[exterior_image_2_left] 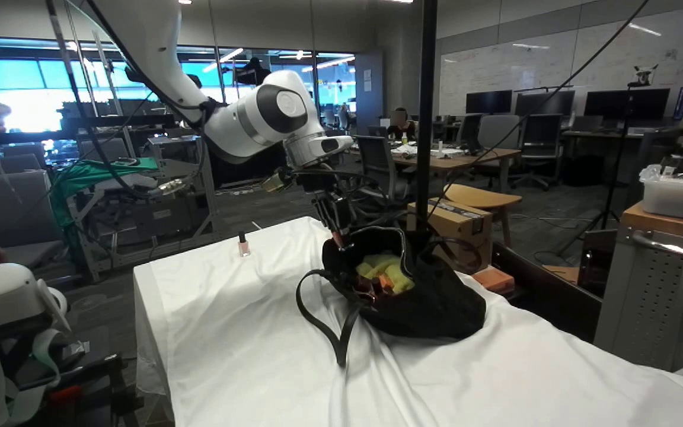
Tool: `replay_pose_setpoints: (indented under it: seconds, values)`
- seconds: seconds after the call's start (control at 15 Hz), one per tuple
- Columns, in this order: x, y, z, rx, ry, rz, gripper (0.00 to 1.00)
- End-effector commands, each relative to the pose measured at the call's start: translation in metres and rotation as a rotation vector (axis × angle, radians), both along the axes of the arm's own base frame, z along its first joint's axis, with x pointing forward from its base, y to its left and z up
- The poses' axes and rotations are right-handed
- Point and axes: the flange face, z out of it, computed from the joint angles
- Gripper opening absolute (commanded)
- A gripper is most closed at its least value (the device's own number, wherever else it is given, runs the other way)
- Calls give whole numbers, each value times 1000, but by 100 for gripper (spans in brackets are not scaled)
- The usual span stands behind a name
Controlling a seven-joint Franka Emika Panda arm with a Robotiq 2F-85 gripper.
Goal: Pick up all the nail polish from the table and put them in the black bag.
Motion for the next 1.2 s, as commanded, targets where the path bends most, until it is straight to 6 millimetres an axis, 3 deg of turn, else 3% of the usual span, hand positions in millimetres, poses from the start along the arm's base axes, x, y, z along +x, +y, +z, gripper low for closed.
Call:
replay_pose_setpoints:
  seconds: [0.0, 0.47, 0.53, 0.6, 0.93, 1.13]
  values:
    - [27, -10, -7, -2, -7, 8, 15]
    - [43, -19, -23, -11, 7, -5, 15]
    - [44, -20, -24, -6, 8, -4, 57]
    - [45, -20, -25, -6, 8, -5, 66]
    - [42, -18, -23, -1, 12, -3, 98]
    - [38, -17, -22, 0, 15, -4, 100]
